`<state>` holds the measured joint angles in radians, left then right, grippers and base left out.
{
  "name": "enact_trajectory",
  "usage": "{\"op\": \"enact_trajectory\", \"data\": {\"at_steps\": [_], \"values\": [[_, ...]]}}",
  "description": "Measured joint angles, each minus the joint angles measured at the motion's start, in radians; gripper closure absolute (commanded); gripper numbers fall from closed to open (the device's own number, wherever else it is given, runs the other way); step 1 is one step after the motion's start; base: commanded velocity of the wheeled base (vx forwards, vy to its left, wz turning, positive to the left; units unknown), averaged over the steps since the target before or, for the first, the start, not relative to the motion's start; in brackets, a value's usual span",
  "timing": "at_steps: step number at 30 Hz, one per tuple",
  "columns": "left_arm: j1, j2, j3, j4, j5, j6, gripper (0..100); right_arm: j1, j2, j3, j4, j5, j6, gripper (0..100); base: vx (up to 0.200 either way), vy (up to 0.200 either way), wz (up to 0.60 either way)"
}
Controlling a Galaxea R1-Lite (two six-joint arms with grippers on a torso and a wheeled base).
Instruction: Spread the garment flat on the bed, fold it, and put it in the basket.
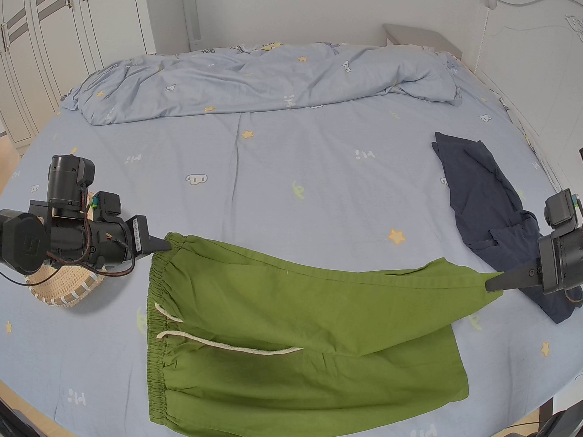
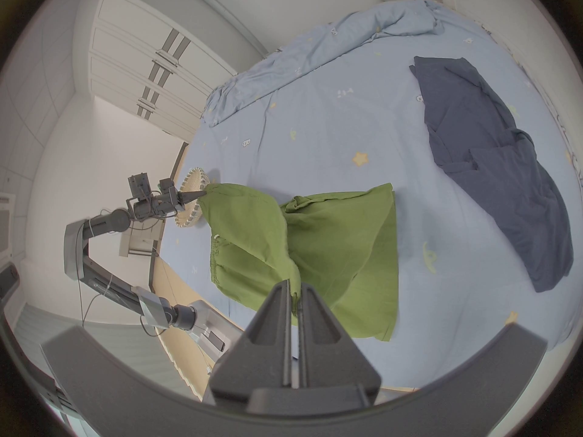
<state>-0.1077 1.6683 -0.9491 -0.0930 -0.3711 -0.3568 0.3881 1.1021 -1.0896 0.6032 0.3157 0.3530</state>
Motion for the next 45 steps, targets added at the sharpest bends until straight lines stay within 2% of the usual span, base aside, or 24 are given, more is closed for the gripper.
{"op": "enact_trajectory", "data": {"at_steps": [7, 13, 21, 24, 33, 38, 45], "values": [[0.022, -0.003, 0.005, -0.025, 0.000, -0.002, 100, -0.023, 0.034, -0.030, -0.055, -0.007, -0.001, 100, 0.000, 0.000, 0.00], [0.046, -0.004, 0.016, -0.076, 0.000, -0.001, 100, -0.088, 0.177, -0.098, -0.215, -0.008, -0.045, 100, 0.000, 0.000, 0.00], [0.070, 0.016, 0.037, -0.205, 0.003, 0.002, 100, -0.162, 0.425, -0.299, -0.342, -0.016, -0.109, 100, 0.000, 0.000, 0.00], [0.075, 0.037, 0.042, -0.253, 0.015, 0.003, 100, -0.182, 0.524, -0.401, -0.379, -0.051, -0.129, 100, 0.000, 0.000, 0.00], [0.082, 0.097, 0.070, -0.394, 0.098, 0.025, 100, -0.193, 0.729, -0.624, -0.449, -0.129, -0.175, 100, 0.000, 0.000, 0.00], [0.084, 0.124, 0.087, -0.443, 0.149, 0.056, 100, -0.189, 0.800, -0.727, -0.453, -0.146, -0.194, 100, 0.000, 0.000, 0.00], [0.084, 0.162, 0.091, -0.491, 0.182, 0.077, 100, -0.174, 0.871, -0.832, -0.453, -0.187, -0.234, 100, 0.000, 0.000, 0.00]]}}
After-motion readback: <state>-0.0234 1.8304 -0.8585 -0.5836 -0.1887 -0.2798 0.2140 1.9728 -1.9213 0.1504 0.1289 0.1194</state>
